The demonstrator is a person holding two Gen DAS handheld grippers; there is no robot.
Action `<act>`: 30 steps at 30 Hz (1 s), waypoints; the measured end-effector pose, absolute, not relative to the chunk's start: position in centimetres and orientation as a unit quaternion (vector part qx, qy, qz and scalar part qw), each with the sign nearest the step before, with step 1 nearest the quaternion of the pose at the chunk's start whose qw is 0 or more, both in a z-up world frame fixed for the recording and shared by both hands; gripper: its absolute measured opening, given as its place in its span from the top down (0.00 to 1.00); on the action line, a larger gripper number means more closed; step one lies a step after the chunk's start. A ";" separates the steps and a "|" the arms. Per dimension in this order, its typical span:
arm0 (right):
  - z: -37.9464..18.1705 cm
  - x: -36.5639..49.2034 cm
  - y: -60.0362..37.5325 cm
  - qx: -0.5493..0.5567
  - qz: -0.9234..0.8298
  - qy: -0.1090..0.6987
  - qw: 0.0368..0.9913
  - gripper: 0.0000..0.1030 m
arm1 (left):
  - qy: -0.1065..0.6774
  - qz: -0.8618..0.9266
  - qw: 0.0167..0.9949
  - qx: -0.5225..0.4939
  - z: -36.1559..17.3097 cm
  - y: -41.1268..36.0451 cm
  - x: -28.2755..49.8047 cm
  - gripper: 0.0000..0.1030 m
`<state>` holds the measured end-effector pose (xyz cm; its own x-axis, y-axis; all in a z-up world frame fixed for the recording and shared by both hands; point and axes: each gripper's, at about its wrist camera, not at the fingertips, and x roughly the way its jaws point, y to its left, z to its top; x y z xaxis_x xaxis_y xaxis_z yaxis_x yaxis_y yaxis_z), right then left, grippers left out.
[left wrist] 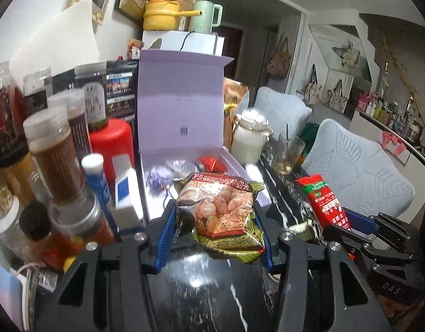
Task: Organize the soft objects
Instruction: 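Carry the meat packet and red sachet with both grippers toward the lavender box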
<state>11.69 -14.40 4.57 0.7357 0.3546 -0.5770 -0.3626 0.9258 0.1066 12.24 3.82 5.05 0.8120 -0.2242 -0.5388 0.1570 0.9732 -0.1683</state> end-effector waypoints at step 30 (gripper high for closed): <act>9.7 27.3 -13.3 -0.014 0.218 0.221 0.951 0.60 | 0.221 -0.081 0.969 -0.072 8.6 4.6 27.0 0.51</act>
<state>27.31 -13.29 9.66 0.8077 0.4081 -0.4255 -0.4203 0.9047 0.0700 27.00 4.55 8.60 0.8893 -0.1887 -0.4167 0.1251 0.9765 -0.1752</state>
